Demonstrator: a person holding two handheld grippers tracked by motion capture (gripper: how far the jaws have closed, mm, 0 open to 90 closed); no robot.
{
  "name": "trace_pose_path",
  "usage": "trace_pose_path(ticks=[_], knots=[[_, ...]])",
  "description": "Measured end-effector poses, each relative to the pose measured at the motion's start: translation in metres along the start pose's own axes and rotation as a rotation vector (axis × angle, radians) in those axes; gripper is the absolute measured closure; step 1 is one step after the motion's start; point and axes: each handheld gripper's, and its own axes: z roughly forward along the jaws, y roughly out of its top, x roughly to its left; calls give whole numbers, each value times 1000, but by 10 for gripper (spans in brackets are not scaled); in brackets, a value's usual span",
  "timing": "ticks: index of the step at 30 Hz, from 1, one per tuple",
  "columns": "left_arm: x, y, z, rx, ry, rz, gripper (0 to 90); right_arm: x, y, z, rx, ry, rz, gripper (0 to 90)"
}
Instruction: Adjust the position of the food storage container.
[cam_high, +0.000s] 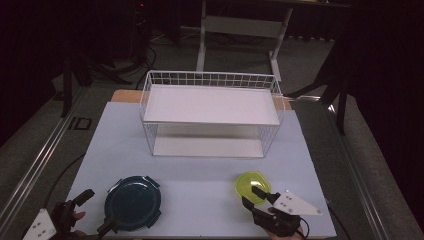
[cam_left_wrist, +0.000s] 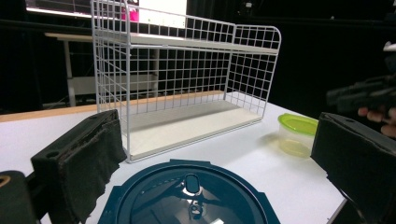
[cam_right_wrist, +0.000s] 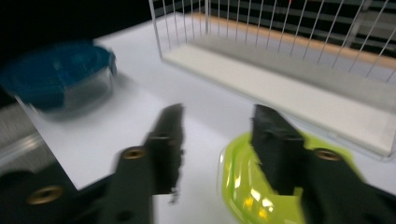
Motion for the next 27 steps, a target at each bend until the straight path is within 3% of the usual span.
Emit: trace_pose_path(ticks=[2, 4, 5, 6, 12, 16, 20, 27], knots=[[0, 0, 0, 1, -1, -1, 26, 2, -2, 4, 20, 2, -9, 633], [0, 0, 0, 3, -2, 0, 27, 4, -8, 16, 69, 11, -13, 777], [0, 0, 0, 3, -2, 0, 26, 4, -8, 16, 69, 11, -13, 777], [0, 0, 0, 3, -2, 2, 26, 4, -10, 21, 96, 11, -7, 897], [1, -1, 1, 5, -5, -2, 26, 2, -13, 32, 150, 36, 33, 899], [1, 0, 0, 7, -3, 3, 26, 2, -15, 36, 176, 52, 30, 899], [0, 0, 0, 5, -3, 4, 27, 1, -17, 37, 187, 41, 38, 899], [1, 0, 0, 2, -8, 2, 27, -12, -20, 28, 206, -19, 69, 899]])
